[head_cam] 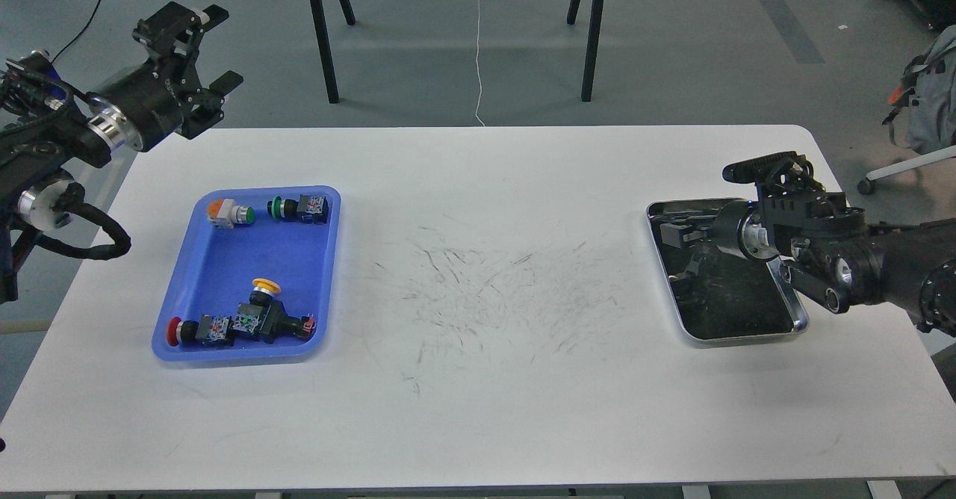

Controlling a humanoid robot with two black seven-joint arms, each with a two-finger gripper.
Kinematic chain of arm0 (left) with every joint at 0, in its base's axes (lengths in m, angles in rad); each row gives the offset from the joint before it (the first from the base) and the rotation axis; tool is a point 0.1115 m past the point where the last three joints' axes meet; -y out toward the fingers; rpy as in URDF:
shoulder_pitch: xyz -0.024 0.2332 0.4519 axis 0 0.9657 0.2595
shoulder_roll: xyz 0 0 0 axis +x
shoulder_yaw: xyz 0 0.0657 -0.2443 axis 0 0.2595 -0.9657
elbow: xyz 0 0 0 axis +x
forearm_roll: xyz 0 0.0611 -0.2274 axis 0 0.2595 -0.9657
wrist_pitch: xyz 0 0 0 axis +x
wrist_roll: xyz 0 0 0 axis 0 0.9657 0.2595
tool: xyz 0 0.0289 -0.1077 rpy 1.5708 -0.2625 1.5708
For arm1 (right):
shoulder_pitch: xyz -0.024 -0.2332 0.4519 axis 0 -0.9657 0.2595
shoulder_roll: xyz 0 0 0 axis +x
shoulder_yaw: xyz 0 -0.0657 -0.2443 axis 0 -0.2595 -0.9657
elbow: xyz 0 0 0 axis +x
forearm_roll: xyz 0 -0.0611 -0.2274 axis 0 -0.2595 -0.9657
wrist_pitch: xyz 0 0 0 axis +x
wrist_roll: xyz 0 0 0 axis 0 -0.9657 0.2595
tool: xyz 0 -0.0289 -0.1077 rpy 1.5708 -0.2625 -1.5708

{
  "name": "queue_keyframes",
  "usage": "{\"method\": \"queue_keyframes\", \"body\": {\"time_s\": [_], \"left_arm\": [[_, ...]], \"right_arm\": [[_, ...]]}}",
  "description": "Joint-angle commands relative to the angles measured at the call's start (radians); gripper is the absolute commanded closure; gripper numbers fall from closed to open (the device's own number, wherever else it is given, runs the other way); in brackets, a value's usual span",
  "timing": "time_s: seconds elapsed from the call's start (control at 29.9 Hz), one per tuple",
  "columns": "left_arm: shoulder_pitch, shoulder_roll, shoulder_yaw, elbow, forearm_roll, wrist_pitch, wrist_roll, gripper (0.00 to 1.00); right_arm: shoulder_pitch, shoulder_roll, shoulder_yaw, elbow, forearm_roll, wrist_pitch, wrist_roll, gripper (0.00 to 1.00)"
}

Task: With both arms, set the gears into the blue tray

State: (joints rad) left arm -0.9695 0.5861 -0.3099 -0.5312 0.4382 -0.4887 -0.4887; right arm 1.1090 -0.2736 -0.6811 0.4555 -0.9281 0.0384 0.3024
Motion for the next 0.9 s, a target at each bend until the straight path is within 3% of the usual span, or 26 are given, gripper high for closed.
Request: {"method": "queue_keyframes", "body": {"time_s": [0.0,0.13,0.6,0.87], "left_arm": [[0.0,-0.002,0.0,0.0,-0.003,0.0,0.0,0.0],[0.0,-0.002,0.0,0.0,-0.003,0.0,0.0,0.0],[0.002,-0.003,0.0,0.0,-0.004,0.0,0.0,0.0],[0.002,-0.003,0.0,-0.001,-0.003,0.0,0.0,0.0]], "right_arm": [[-0.003,0.007,-0.003,-0.004,0.0,0.0,0.007,0.3],[-0.008,0.013,-0.005,-0.006,-0.001,0.0,0.014,0.41],[-0.035,0.036,-0.015,-0.06,0.0,0.0,0.014,0.53],[-0.04,0.037,-0.025,-0.061,0.0,-0.002,0.018,0.68]]}}
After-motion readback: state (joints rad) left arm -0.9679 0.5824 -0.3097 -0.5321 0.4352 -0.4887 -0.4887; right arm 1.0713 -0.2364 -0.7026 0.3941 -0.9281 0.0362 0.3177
